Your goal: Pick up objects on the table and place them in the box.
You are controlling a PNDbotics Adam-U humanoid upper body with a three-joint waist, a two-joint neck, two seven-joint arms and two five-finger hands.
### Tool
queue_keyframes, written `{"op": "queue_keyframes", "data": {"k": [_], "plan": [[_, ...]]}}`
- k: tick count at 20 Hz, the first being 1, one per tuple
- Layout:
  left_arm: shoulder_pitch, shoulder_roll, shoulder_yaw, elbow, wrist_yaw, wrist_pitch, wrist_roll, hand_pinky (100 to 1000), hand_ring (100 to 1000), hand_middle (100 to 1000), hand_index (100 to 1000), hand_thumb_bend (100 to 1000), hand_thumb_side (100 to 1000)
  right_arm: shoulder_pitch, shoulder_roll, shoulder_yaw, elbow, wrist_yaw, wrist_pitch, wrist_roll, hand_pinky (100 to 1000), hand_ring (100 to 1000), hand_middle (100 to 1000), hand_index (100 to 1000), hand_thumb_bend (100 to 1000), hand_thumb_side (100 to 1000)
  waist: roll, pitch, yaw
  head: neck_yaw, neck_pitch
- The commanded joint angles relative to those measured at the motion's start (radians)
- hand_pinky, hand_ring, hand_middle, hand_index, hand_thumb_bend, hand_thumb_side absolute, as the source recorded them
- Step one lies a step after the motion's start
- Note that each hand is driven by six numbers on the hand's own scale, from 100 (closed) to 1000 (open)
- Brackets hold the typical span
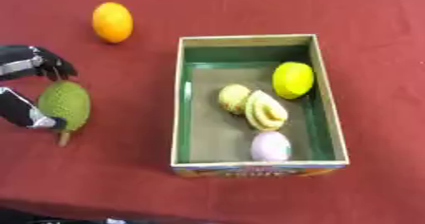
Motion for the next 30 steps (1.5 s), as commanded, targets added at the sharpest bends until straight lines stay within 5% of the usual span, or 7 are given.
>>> {"op": "queue_keyframes", "data": {"k": [1, 8, 12, 20, 24, 27, 30], "plan": [[-0.022, 0.019, -0.002, 0.025, -0.041, -0.016, -0.042, 795, 766, 725, 848, 667, 173, -0.007, -0.033, -0.017, -0.015, -0.010, -0.004, 0.006, 778, 748, 749, 900, 100, 525, 0.001, -0.019, -0.002, 0.004, -0.013], [-0.065, -0.003, 0.045, 0.036, -0.162, -0.054, -0.250, 794, 773, 725, 838, 691, 101, -0.004, -0.024, -0.019, -0.015, -0.018, -0.006, 0.005, 777, 747, 747, 900, 100, 530, 0.004, -0.022, 0.006, 0.003, -0.013], [-0.101, -0.029, 0.080, 0.021, -0.213, -0.066, -0.394, 758, 726, 658, 793, 515, 100, -0.002, -0.020, -0.022, -0.015, -0.022, -0.005, 0.002, 776, 747, 747, 902, 100, 528, 0.004, -0.022, 0.011, 0.002, -0.016], [-0.115, -0.043, 0.107, -0.021, -0.211, -0.028, -0.311, 678, 608, 532, 672, 227, 100, 0.001, -0.013, -0.027, -0.015, -0.021, 0.000, -0.002, 776, 747, 747, 903, 100, 526, 0.004, -0.024, 0.014, -0.001, -0.011], [-0.113, -0.044, 0.096, -0.034, -0.215, -0.018, -0.270, 666, 598, 535, 672, 305, 100, -0.001, -0.006, -0.029, -0.015, -0.024, 0.001, -0.003, 775, 746, 746, 903, 100, 525, 0.005, -0.024, 0.012, 0.000, -0.012], [-0.109, -0.046, 0.087, -0.032, -0.220, -0.029, -0.289, 751, 725, 698, 810, 572, 100, 0.000, -0.002, -0.031, -0.015, -0.025, 0.002, -0.003, 775, 745, 746, 901, 100, 524, 0.006, -0.023, 0.010, 0.001, -0.013], [-0.107, -0.046, 0.098, -0.041, -0.225, -0.055, -0.349, 809, 797, 776, 887, 640, 100, 0.001, 0.000, -0.030, -0.015, -0.025, 0.003, 0.001, 775, 745, 746, 901, 100, 524, 0.006, -0.024, 0.011, 0.001, -0.013]]}}
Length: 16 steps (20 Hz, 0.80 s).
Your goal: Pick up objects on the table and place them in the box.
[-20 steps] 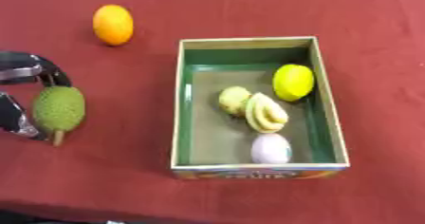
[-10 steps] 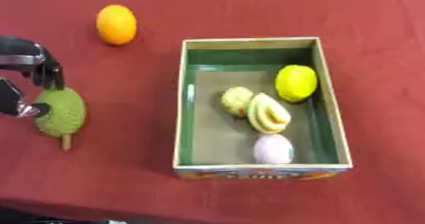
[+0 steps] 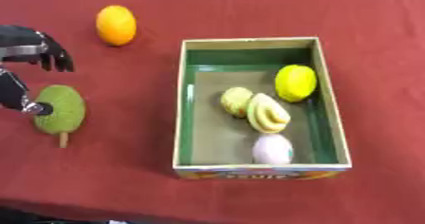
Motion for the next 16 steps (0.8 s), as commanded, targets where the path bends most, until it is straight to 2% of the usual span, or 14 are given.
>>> {"op": "queue_keyframes", "data": {"k": [1, 6, 11, 16], "plan": [[-0.008, 0.022, 0.025, -0.020, -0.005, -0.022, -0.051, 819, 810, 790, 897, 658, 100, -0.006, -0.018, -0.013, -0.015, -0.004, 0.002, 0.004, 774, 745, 746, 900, 100, 524, 0.000, -0.023, 0.001, 0.001, -0.008], [-0.011, 0.021, 0.035, -0.007, -0.042, -0.028, -0.107, 825, 829, 810, 904, 699, 138, -0.007, -0.011, -0.012, -0.015, -0.008, 0.003, 0.007, 774, 745, 746, 898, 100, 523, 0.000, -0.023, 0.001, 0.007, -0.014], [-0.019, 0.009, 0.012, 0.026, -0.062, -0.043, -0.141, 799, 798, 759, 880, 645, 167, -0.007, -0.008, -0.014, -0.015, -0.010, 0.001, 0.008, 773, 746, 747, 898, 100, 523, -0.001, -0.020, -0.002, 0.009, -0.016], [-0.035, -0.019, -0.012, 0.073, -0.068, -0.056, -0.138, 792, 787, 751, 871, 611, 179, -0.009, -0.003, -0.016, -0.015, -0.013, 0.001, 0.010, 773, 746, 747, 898, 100, 523, -0.003, -0.016, -0.003, 0.009, -0.018]]}}
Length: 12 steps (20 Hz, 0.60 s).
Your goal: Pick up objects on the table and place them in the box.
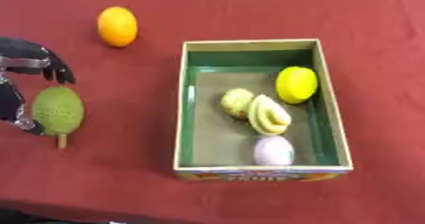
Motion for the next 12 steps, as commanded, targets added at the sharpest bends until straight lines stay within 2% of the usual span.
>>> {"op": "queue_keyframes", "data": {"k": [1, 5, 8, 12], "plan": [[-0.022, 0.006, -0.004, 0.027, -0.005, -0.008, 0.003, 790, 784, 749, 870, 604, 179, -0.009, -0.014, -0.016, -0.015, -0.008, -0.002, 0.001, 773, 746, 747, 898, 100, 524, -0.001, -0.016, -0.001, 0.002, -0.012], [-0.030, -0.013, -0.021, 0.063, -0.018, -0.013, 0.015, 780, 775, 738, 838, 559, 162, -0.009, -0.008, -0.019, -0.015, -0.009, 0.000, -0.001, 774, 746, 747, 899, 100, 523, -0.003, -0.012, -0.002, 0.002, -0.012], [-0.033, -0.020, -0.030, 0.076, -0.036, -0.023, 0.018, 753, 743, 697, 790, 475, 126, -0.009, -0.006, -0.020, -0.015, -0.010, -0.001, -0.003, 774, 747, 748, 899, 100, 523, -0.004, -0.010, -0.002, 0.003, -0.012], [-0.035, -0.019, -0.031, 0.065, -0.072, -0.040, 0.027, 712, 695, 648, 694, 406, 100, -0.009, -0.006, -0.020, -0.015, -0.011, -0.001, -0.002, 774, 746, 748, 899, 100, 523, -0.003, -0.012, -0.004, 0.003, -0.010]]}}
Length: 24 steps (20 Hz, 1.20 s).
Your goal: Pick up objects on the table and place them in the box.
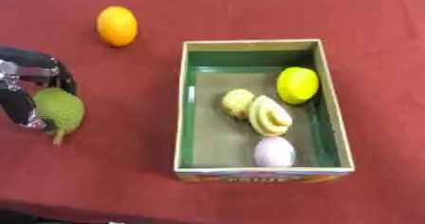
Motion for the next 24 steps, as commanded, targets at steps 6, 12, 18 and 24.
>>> {"op": "queue_keyframes", "data": {"k": [6, 12, 18, 24], "plan": [[-0.011, 0.034, 0.033, -0.065, -0.061, -0.015, 0.046, 668, 622, 579, 604, 425, 100, -0.008, -0.017, -0.015, -0.015, -0.012, 0.000, -0.003, 774, 747, 748, 899, 100, 538, 0.003, -0.027, -0.005, -0.001, -0.004], [-0.018, 0.047, 0.077, -0.148, -0.034, 0.015, 0.084, 650, 592, 545, 567, 436, 100, -0.004, -0.015, -0.019, -0.015, -0.018, 0.001, -0.007, 774, 748, 748, 898, 100, 525, 0.008, -0.041, -0.008, -0.006, 0.002], [-0.111, 0.028, 0.124, -0.312, 0.065, 0.038, 0.091, 649, 578, 537, 577, 351, 100, 0.001, -0.022, -0.018, -0.015, -0.019, 0.004, -0.008, 775, 748, 748, 897, 100, 524, 0.015, -0.057, -0.006, -0.021, 0.013], [-0.336, -0.154, 0.075, -0.321, 0.206, 0.093, 0.072, 638, 551, 524, 585, 171, 100, -0.010, -0.027, -0.008, -0.015, -0.029, 0.011, 0.002, 775, 748, 749, 897, 100, 525, 0.020, -0.066, -0.010, -0.037, 0.025]]}}
